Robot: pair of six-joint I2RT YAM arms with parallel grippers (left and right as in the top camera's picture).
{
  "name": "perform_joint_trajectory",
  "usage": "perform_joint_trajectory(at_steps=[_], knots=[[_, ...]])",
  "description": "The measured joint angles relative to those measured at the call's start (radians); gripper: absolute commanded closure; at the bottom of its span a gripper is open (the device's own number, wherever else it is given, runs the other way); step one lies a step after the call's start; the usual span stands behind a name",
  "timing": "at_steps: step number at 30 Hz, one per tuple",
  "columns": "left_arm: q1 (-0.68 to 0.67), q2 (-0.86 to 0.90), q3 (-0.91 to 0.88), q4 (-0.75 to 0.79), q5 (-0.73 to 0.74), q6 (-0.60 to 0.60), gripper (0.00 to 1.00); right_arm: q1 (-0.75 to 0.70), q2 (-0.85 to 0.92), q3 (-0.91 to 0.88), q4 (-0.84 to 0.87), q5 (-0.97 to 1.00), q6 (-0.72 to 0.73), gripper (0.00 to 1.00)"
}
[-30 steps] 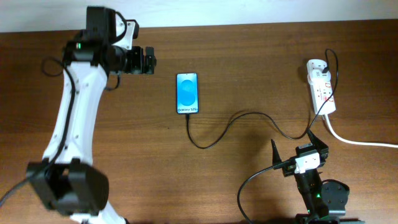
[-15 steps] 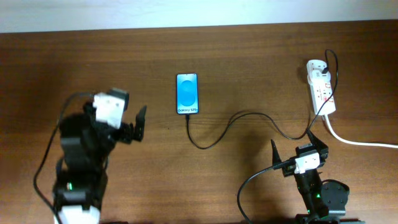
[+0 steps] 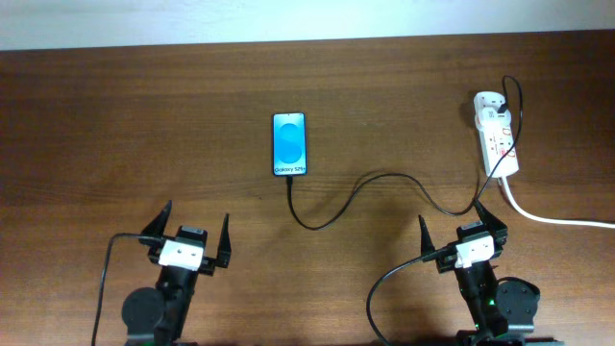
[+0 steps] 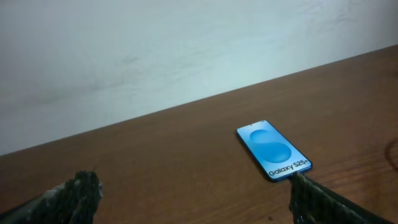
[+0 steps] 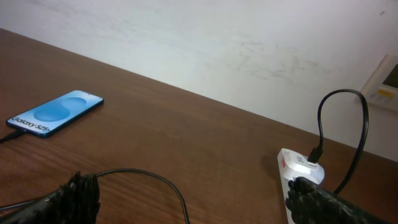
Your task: Plug charger to phone and switch on socket
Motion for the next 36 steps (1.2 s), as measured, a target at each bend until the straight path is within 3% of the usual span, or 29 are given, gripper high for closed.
perform_joint_trajectory(at_steps=[9,12,36], knots=[[-0.012,-0.158,-0.069,-0.045,-0.060,0.000,0.01,0.000,-0.001,0.000,0.000,0.000,0.000,0.02],[-0.012,-0.163,-0.069,-0.114,-0.068,0.000,0.01,0.000,-0.001,0.000,0.000,0.000,0.000,0.02],[-0.012,-0.164,-0.070,-0.114,-0.069,0.000,0.01,0.000,-0.001,0.000,0.000,0.000,0.000,0.02]])
